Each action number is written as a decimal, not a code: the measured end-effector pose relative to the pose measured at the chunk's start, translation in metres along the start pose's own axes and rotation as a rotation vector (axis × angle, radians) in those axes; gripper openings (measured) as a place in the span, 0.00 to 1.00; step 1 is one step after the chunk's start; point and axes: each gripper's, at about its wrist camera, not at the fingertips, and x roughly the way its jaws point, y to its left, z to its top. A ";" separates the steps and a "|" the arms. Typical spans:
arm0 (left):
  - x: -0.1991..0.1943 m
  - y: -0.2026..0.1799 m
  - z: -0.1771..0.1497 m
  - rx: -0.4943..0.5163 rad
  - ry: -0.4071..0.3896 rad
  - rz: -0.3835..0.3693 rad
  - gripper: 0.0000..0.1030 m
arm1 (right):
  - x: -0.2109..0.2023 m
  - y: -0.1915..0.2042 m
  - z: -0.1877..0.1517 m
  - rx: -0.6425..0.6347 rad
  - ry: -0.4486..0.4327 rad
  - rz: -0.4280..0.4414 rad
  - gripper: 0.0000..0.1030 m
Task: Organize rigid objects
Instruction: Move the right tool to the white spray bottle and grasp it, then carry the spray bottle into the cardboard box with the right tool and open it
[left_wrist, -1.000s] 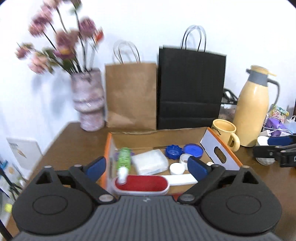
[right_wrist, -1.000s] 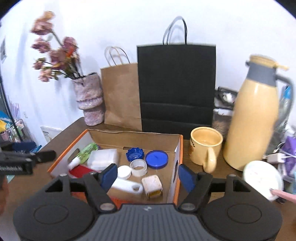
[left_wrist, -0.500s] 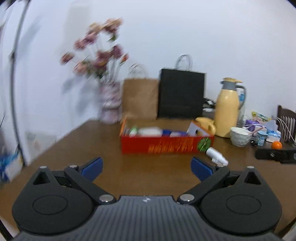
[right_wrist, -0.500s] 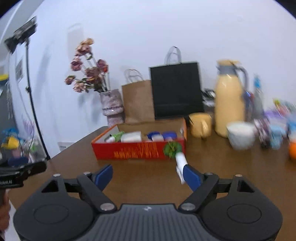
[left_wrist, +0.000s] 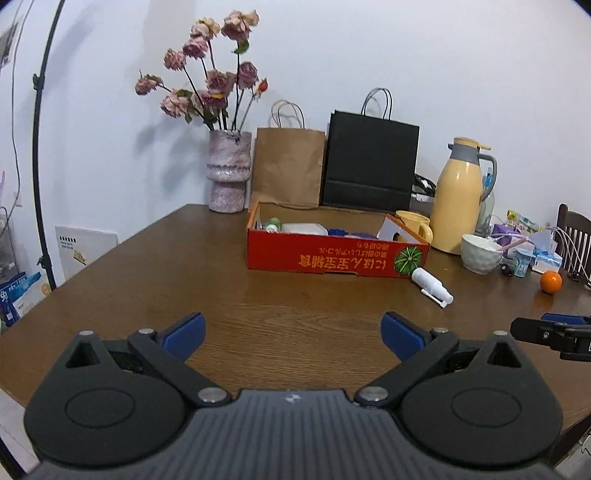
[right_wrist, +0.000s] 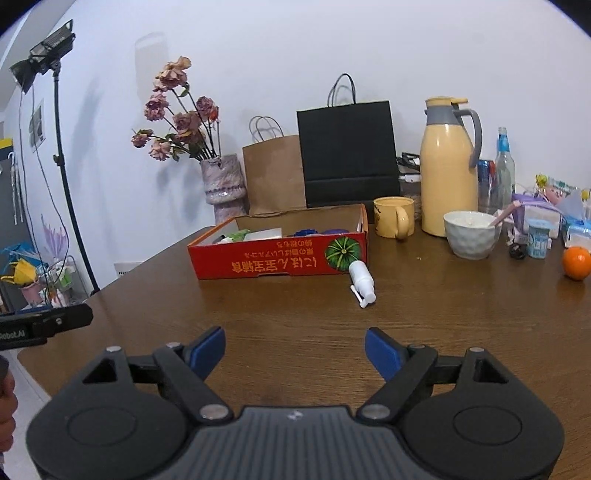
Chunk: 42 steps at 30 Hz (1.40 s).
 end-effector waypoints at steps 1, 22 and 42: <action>0.004 -0.002 0.001 -0.001 0.004 -0.005 1.00 | 0.003 -0.002 0.000 0.001 0.003 -0.004 0.79; 0.205 -0.043 0.050 0.101 0.071 0.003 0.97 | 0.197 -0.071 0.075 -0.039 0.137 -0.059 0.67; 0.254 -0.036 0.057 0.035 0.197 -0.074 0.01 | 0.239 -0.067 0.069 -0.033 0.190 -0.091 0.26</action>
